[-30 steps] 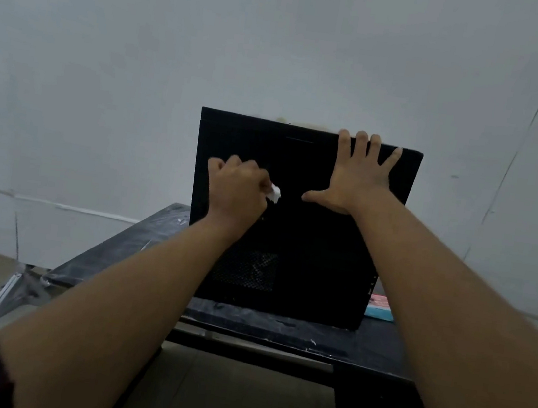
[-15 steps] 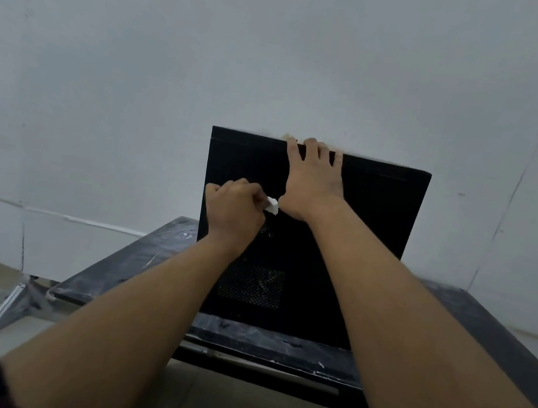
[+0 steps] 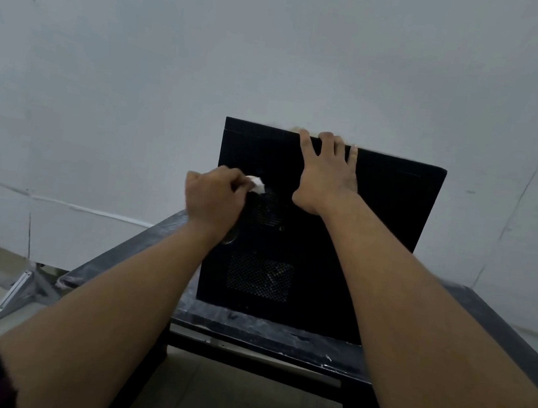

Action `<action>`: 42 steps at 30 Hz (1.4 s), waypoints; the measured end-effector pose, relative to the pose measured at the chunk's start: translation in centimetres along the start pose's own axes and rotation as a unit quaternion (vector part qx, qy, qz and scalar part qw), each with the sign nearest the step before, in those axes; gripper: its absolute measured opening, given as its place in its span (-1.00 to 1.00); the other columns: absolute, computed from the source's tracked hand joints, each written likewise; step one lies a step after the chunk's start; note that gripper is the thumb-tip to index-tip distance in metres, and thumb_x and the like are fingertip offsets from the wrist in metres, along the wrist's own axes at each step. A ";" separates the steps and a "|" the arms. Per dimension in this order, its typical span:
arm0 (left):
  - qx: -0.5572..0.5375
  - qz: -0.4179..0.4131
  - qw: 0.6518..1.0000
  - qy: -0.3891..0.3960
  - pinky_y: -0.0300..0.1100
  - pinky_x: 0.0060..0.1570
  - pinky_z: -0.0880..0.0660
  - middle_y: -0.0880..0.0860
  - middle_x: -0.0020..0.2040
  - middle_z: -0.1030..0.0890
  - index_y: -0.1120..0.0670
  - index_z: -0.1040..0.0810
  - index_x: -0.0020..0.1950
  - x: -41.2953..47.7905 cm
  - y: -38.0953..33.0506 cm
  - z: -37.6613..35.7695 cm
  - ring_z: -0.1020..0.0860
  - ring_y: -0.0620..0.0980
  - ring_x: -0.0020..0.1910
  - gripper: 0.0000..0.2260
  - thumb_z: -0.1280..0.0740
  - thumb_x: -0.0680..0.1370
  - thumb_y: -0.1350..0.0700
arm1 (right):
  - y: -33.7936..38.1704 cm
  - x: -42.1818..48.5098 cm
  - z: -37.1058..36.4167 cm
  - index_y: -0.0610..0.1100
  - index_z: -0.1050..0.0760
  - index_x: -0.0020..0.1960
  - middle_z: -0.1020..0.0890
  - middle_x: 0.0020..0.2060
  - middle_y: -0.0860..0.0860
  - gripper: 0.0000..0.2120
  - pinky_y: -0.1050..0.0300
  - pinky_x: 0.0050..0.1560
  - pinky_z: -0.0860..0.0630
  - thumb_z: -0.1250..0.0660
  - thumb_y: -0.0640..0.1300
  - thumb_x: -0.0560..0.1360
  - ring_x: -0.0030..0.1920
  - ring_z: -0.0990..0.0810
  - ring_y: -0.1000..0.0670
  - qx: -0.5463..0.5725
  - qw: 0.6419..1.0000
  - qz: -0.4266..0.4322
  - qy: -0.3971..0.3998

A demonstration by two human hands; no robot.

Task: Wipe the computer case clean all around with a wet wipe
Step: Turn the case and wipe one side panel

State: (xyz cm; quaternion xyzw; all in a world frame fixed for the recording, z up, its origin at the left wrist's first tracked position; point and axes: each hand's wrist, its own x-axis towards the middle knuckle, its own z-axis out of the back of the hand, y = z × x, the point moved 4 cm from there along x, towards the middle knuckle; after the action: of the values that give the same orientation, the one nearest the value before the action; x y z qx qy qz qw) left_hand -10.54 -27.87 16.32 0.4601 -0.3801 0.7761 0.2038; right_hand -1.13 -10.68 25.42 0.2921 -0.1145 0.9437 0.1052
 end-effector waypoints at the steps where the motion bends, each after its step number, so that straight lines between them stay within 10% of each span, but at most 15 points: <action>1: 0.006 0.024 1.000 -0.001 -0.10 0.06 -0.22 -0.11 -0.07 -0.74 -0.09 -0.75 -0.04 -0.4 1.4 0.6 -0.65 -0.06 -0.12 -0.89 -0.47 0.59 -0.09 | 0.1 -0.1 -0.1 0.02 0.21 0.73 -0.02 0.64 -0.20 0.09 -0.37 0.66 0.14 -0.46 0.01 0.47 0.67 0.04 -0.28 -0.001 1.000 -0.002 -0.001; 20: -0.129 0.148 0.980 -0.022 0.13 0.16 -0.57 -0.33 -0.27 -0.59 -0.23 -0.70 -0.11 2.0 -0.8 0.0 -0.63 -0.20 -0.10 -0.90 -0.47 0.53 -0.21 | 0.6 0.1 -0.7 0.08 0.27 0.72 -0.01 0.63 -0.21 0.16 -0.44 0.64 0.13 -0.48 0.08 0.42 0.67 0.07 -0.30 0.009 1.000 -0.003 -0.014; 30: -0.070 0.057 0.994 0.068 -0.04 0.13 -0.39 -0.18 -0.15 -0.72 -0.11 -0.74 -0.10 0.4 -4.1 -1.4 -0.64 -0.12 -0.10 -0.93 -0.49 0.56 -0.05 | 0.6 0.1 -1.1 0.12 0.22 0.72 -0.01 0.63 -0.19 0.09 -0.44 0.63 0.23 -0.41 0.33 0.47 0.68 0.10 -0.28 0.054 0.998 -0.001 -0.042; 42: -0.076 0.175 0.981 0.028 0.10 0.25 -0.52 -0.20 -0.12 -0.70 -0.13 -0.72 -0.09 -1.3 3.5 0.6 -0.65 -0.07 -0.03 -0.92 -0.49 0.54 -0.10 | 0.6 -0.2 -1.0 0.09 0.22 0.72 -0.01 0.61 -0.19 0.12 -0.45 0.62 0.22 -0.41 0.06 0.37 0.66 0.10 -0.29 0.045 0.999 0.001 -0.028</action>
State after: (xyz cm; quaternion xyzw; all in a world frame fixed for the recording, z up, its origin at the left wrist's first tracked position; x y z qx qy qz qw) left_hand -11.86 -30.51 13.97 0.3478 -0.5067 0.7811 0.1103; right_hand -1.61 -11.02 24.44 0.3226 -0.0750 0.9394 0.0880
